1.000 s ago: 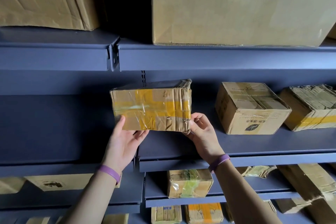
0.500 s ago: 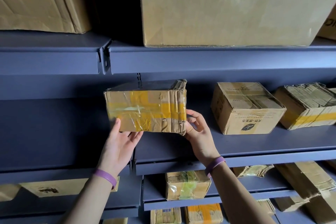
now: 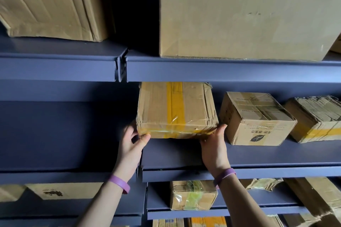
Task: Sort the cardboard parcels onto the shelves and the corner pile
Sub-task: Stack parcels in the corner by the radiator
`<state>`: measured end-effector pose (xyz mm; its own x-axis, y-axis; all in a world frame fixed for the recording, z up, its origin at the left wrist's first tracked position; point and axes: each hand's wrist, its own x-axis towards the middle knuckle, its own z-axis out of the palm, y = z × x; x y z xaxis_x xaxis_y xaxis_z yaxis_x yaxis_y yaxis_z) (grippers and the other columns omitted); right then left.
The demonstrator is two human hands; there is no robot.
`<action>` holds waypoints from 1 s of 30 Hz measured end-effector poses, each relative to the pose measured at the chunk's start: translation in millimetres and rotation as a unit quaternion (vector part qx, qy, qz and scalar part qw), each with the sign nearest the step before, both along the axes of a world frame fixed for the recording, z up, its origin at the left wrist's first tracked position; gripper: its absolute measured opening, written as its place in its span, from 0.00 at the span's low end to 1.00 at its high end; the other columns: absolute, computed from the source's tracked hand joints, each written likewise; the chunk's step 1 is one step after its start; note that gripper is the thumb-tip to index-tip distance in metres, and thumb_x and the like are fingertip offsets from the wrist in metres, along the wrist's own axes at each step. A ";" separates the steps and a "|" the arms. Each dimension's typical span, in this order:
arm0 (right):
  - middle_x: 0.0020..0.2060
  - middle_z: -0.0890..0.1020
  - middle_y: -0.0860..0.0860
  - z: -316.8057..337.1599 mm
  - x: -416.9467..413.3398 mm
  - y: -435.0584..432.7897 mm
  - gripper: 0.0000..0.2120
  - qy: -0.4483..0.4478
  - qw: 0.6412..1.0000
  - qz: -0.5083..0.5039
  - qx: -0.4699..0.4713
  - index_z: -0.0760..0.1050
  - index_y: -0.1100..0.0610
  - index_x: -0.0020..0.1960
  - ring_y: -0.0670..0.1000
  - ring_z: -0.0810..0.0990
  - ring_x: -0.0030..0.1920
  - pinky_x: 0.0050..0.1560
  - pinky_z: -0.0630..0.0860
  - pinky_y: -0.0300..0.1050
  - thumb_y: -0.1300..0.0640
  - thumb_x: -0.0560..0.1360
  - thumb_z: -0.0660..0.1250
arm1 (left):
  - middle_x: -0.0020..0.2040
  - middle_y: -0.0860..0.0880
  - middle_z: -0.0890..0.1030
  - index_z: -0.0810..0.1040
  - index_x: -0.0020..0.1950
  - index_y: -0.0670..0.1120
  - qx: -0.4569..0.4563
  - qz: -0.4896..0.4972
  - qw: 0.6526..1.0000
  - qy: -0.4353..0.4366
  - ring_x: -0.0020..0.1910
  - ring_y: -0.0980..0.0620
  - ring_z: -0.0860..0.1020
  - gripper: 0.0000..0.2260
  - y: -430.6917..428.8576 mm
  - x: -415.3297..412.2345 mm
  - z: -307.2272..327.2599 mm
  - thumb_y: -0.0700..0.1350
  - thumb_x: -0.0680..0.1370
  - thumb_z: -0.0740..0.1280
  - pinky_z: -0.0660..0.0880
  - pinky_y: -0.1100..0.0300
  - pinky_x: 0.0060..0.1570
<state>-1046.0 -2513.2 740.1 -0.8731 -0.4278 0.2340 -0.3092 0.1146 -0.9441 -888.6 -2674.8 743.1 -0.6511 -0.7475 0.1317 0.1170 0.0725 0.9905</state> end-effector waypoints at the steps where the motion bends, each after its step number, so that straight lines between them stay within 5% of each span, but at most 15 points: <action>1: 0.51 0.78 0.52 -0.5 -1.0 -0.9 0.22 -0.051 0.995 0.022 -0.082 0.65 0.34 0.66 0.57 0.78 0.57 0.61 0.69 0.40 0.59 0.81 0.63 | 0.58 0.44 0.80 0.78 0.58 0.51 -0.015 0.014 1.000 -0.013 0.55 0.58 0.80 0.12 -1.1 0.6 0.3 0.41 0.76 0.71 0.74 0.65 0.57; 2: 0.54 0.81 0.49 0.9 0.7 -1.2 0.12 -0.124 0.978 0.061 -0.155 0.72 0.44 0.65 0.54 0.79 0.62 0.64 0.68 0.39 0.51 0.82 0.61 | 0.56 0.46 0.81 0.77 0.57 0.50 -0.022 0.023 0.999 -0.025 0.52 0.62 0.80 0.12 -3.2 3.2 -0.7 0.37 0.77 0.70 0.74 0.67 0.55; 4: 0.61 0.82 0.49 -1.3 -1.5 -2.9 0.18 -0.158 0.962 0.082 -0.207 0.77 0.50 0.63 0.49 0.77 0.65 0.69 0.68 0.44 0.43 0.82 0.57 | 0.54 0.50 0.82 0.77 0.58 0.48 -0.023 0.012 0.998 -0.055 0.50 0.64 0.81 0.13 -6.4 9.9 5.3 0.36 0.77 0.70 0.75 0.63 0.57; 7: 0.60 0.82 0.53 -5.0 -5.4 -1.2 0.19 -0.205 0.948 0.095 -0.226 0.78 0.56 0.63 0.51 0.77 0.64 0.68 0.70 0.46 0.50 0.82 0.53 | 0.56 0.50 0.84 0.77 0.61 0.45 0.006 -0.035 0.996 -0.083 0.55 0.61 0.81 0.16 -10.9 7.9 16.8 0.42 0.74 0.74 0.73 0.63 0.57; 9: 0.53 0.84 0.49 -3.8 -5.3 -2.8 0.18 -0.177 0.961 0.088 -0.194 0.78 0.56 0.59 0.46 0.80 0.57 0.62 0.73 0.41 0.58 0.84 0.49 | 0.67 0.41 0.77 0.72 0.69 0.37 0.052 -0.055 0.995 -0.067 0.66 0.51 0.75 0.18 -16.6 13.6 19.0 0.42 0.81 0.66 0.71 0.60 0.63; 11: 0.42 0.83 0.40 -8.1 -8.4 -4.8 0.20 -0.142 0.973 0.079 -0.162 0.77 0.53 0.51 0.37 0.78 0.44 0.52 0.71 0.36 0.64 0.83 0.47 | 0.70 0.44 0.76 0.69 0.73 0.41 0.066 -0.072 0.995 -0.021 0.70 0.51 0.73 0.29 -12.2 14.9 23.4 0.59 0.79 0.64 0.69 0.57 0.69; 13: 0.47 0.82 0.41 -6.9 -8.6 -6.7 0.21 -0.135 0.975 0.094 -0.149 0.77 0.55 0.55 0.36 0.78 0.46 0.52 0.72 0.33 0.68 0.82 0.46 | 0.63 0.57 0.81 0.72 0.69 0.50 0.058 -0.063 0.996 -0.037 0.64 0.60 0.77 0.38 -7.5 14.5 25.7 0.71 0.67 0.70 0.72 0.59 0.66; 16: 0.49 0.83 0.46 -9.0 -11.0 -5.9 0.24 -0.154 0.960 0.138 -0.189 0.77 0.58 0.60 0.43 0.79 0.51 0.54 0.74 0.37 0.68 0.79 0.45 | 0.44 0.70 0.81 0.73 0.54 0.58 0.034 -0.026 0.998 -0.034 0.46 0.75 0.77 0.11 -5.3 15.8 17.0 0.57 0.76 0.71 0.70 0.67 0.58; 19: 0.60 0.80 0.56 -15.7 -12.8 -5.0 0.24 -0.170 0.958 0.122 -0.198 0.77 0.56 0.63 0.52 0.77 0.59 0.59 0.73 0.45 0.60 0.75 0.49 | 0.52 0.63 0.82 0.76 0.58 0.54 0.014 -0.036 0.998 -0.044 0.53 0.69 0.78 0.21 -8.1 17.0 12.5 0.61 0.69 0.73 0.70 0.67 0.60; 21: 0.63 0.76 0.59 -21.5 -15.0 -3.3 0.23 -0.150 0.968 0.091 -0.177 0.79 0.53 0.61 0.56 0.75 0.63 0.59 0.72 0.43 0.61 0.74 0.51 | 0.54 0.65 0.83 0.76 0.62 0.56 0.019 -0.039 0.997 -0.058 0.57 0.68 0.77 0.19 -11.7 19.8 8.6 0.56 0.73 0.74 0.69 0.70 0.56; 23: 0.58 0.79 0.53 -22.3 -14.8 -0.8 0.20 -0.089 0.986 0.064 -0.126 0.79 0.50 0.56 0.49 0.76 0.57 0.57 0.73 0.38 0.62 0.74 0.53 | 0.53 0.64 0.84 0.75 0.63 0.54 -0.001 -0.051 0.997 -0.064 0.55 0.66 0.79 0.14 -14.1 20.3 5.1 0.44 0.78 0.71 0.72 0.71 0.53; 26: 0.56 0.80 0.55 -14.9 -10.1 -2.1 0.20 -0.071 0.980 0.096 -0.157 0.78 0.59 0.56 0.51 0.76 0.57 0.64 0.71 0.48 0.64 0.70 0.53 | 0.56 0.54 0.84 0.73 0.67 0.47 -0.034 -0.044 0.996 -0.075 0.57 0.58 0.81 0.18 -18.7 21.0 -0.4 0.39 0.78 0.70 0.76 0.68 0.53; 28: 0.56 0.81 0.55 -7.4 -2.6 -2.5 0.18 -0.067 0.971 0.118 -0.194 0.77 0.62 0.56 0.53 0.77 0.59 0.63 0.71 0.49 0.67 0.73 0.53 | 0.56 0.52 0.83 0.72 0.67 0.45 -0.043 -0.038 0.996 -0.073 0.55 0.61 0.81 0.18 -20.0 20.0 -3.6 0.33 0.79 0.66 0.77 0.68 0.55; 30: 0.52 0.83 0.46 -6.4 3.5 -2.6 0.12 -0.058 0.972 0.125 -0.188 0.76 0.58 0.56 0.45 0.79 0.55 0.60 0.72 0.44 0.62 0.76 0.57 | 0.57 0.54 0.81 0.71 0.68 0.43 -0.058 -0.029 0.995 -0.079 0.53 0.66 0.80 0.18 -17.6 19.3 -1.3 0.31 0.79 0.64 0.74 0.74 0.51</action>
